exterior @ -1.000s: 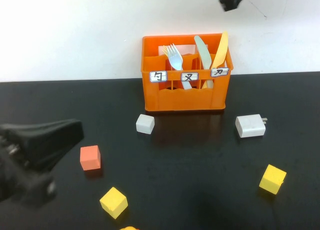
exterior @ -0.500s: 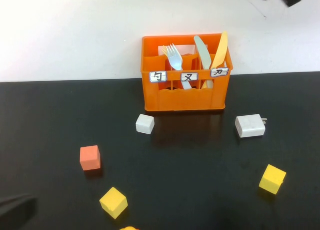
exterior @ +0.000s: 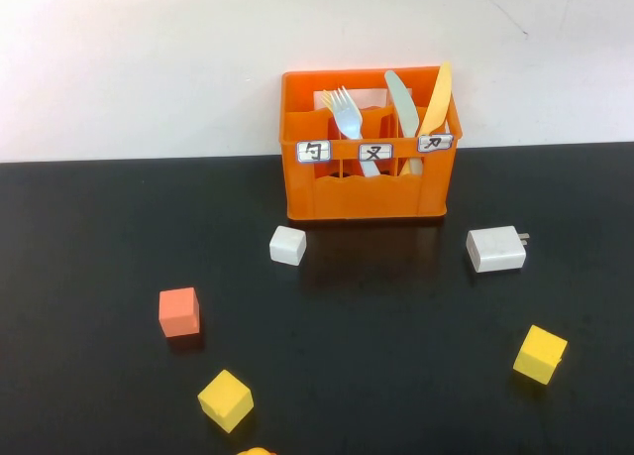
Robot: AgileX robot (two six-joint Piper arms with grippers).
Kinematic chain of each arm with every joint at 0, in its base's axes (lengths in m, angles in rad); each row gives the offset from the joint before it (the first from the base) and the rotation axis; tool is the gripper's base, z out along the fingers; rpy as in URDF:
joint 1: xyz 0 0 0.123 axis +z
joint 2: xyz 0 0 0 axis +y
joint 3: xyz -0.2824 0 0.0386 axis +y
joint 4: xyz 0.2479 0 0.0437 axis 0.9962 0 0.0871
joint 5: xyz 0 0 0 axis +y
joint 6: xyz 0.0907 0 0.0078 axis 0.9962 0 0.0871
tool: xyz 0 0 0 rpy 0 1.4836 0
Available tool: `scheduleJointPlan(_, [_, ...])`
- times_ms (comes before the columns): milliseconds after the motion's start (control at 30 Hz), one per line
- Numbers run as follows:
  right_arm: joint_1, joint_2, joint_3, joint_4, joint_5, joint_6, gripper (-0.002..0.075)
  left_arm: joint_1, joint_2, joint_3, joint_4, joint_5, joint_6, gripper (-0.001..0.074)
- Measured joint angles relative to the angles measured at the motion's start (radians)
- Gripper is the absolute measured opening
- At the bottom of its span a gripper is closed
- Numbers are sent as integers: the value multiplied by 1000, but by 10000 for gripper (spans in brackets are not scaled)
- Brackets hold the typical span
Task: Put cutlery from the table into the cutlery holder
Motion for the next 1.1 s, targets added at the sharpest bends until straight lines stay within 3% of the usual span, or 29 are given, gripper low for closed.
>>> scheduleJointPlan(400, [0,-267,361,-9,-3,-6,6,0,-126,97,19,-79,-30,-1])
scheduleJointPlan(633, [0,-499,696,-2,-135,-6,6,0,-127,189,19,-231,-39,-1])
scheduleJointPlan(1100, [0,-976,1270,44,-378,-6,6,0,-127,329,21,-353,-67,-1])
